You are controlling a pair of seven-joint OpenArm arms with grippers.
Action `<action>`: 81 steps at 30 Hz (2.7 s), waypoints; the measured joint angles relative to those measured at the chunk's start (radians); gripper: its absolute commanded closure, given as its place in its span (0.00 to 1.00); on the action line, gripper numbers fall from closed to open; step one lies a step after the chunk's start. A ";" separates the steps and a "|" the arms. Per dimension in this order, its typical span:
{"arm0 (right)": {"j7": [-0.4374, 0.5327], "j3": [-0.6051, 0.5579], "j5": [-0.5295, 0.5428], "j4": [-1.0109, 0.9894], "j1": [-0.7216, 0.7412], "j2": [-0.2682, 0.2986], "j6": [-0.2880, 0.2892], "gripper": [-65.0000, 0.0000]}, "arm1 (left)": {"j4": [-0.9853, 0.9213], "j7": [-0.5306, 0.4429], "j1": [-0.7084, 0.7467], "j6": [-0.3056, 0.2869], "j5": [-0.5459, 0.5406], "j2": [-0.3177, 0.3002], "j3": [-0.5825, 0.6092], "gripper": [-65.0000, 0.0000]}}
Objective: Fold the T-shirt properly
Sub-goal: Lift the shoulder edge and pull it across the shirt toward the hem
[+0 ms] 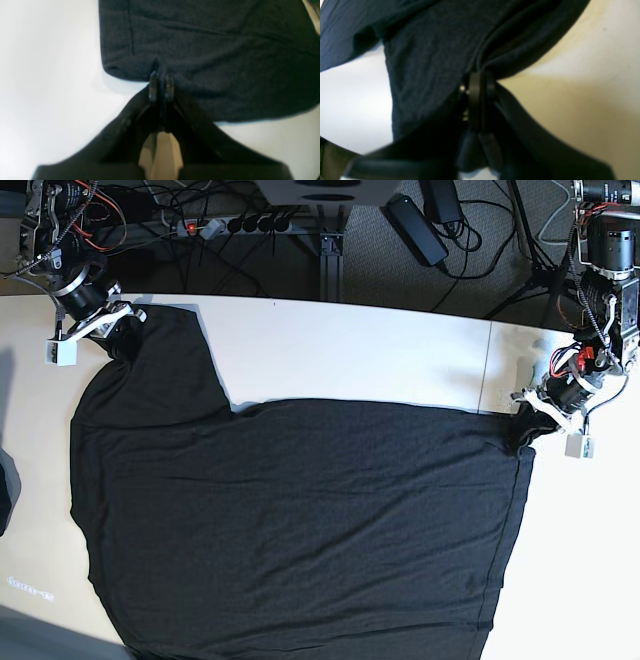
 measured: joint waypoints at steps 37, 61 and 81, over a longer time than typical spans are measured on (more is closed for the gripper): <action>-0.299 0.216 0.188 0.121 0.200 0.356 0.060 1.00 | 0.136 0.126 -0.111 -0.022 -0.101 -0.151 -0.060 1.00; -0.256 -0.478 -0.034 -0.278 0.863 0.373 0.063 1.00 | -0.345 -0.081 -0.515 -0.023 0.114 -0.053 0.186 1.00; -0.119 -0.504 -0.267 -0.453 0.958 0.232 0.063 1.00 | -0.373 -0.138 -0.515 -0.023 0.142 -0.053 0.204 0.96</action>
